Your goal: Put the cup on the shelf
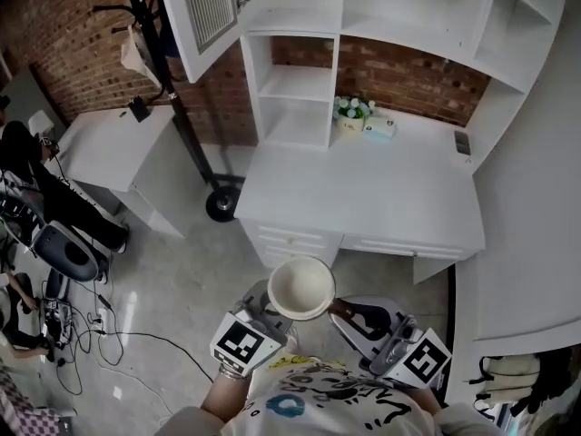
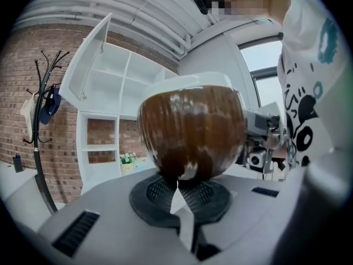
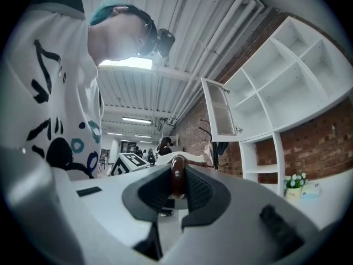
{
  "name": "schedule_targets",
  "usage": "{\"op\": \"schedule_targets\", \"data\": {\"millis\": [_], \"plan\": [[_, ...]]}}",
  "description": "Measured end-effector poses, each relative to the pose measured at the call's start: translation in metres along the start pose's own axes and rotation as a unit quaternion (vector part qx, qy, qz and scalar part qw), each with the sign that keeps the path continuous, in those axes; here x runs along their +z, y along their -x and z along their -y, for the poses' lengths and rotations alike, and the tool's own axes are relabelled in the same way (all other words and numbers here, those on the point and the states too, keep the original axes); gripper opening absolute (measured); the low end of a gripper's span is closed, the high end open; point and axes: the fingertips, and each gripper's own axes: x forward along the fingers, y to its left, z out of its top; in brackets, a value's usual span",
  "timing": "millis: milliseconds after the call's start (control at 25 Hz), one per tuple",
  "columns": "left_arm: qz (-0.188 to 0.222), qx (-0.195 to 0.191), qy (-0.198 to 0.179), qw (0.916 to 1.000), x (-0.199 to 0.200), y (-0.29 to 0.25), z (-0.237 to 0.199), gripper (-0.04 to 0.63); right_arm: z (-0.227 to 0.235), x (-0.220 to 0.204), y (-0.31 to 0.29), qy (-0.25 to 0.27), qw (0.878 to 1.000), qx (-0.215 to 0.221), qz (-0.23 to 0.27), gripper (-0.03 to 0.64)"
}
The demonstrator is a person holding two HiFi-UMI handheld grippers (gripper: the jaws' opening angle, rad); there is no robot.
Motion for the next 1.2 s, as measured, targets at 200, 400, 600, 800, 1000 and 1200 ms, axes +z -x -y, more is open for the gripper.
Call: {"op": "schedule_targets", "data": {"millis": [200,400,600,800,1000,1200], "plan": [[-0.001,-0.012,-0.004,0.9999,0.002,0.000,-0.032,0.017,0.013,-0.001,-0.030,0.001,1.000,-0.012,0.004,0.060],[0.004,-0.023,-0.011,0.9997,0.004,0.001,-0.064,0.017,0.023,-0.002,-0.061,0.006,1.000,-0.023,0.007,0.060],[0.006,-0.032,-0.017,0.9993,0.003,0.005,-0.091,0.017,0.029,-0.006,-0.086,0.013,0.999,-0.031,0.007,0.060],[0.002,-0.040,-0.015,0.9991,-0.002,0.001,-0.104,0.017,0.036,-0.013,-0.098,0.013,0.999,-0.041,0.004,0.060],[0.002,-0.048,-0.008,0.9988,-0.003,-0.006,-0.109,0.017,0.045,-0.015,-0.101,0.010,0.999,-0.046,-0.001,0.060],[-0.003,-0.047,-0.002,0.9989,-0.009,-0.014,-0.119,0.017,0.057,-0.022,-0.106,0.003,0.999,-0.045,-0.004,0.060]]}}
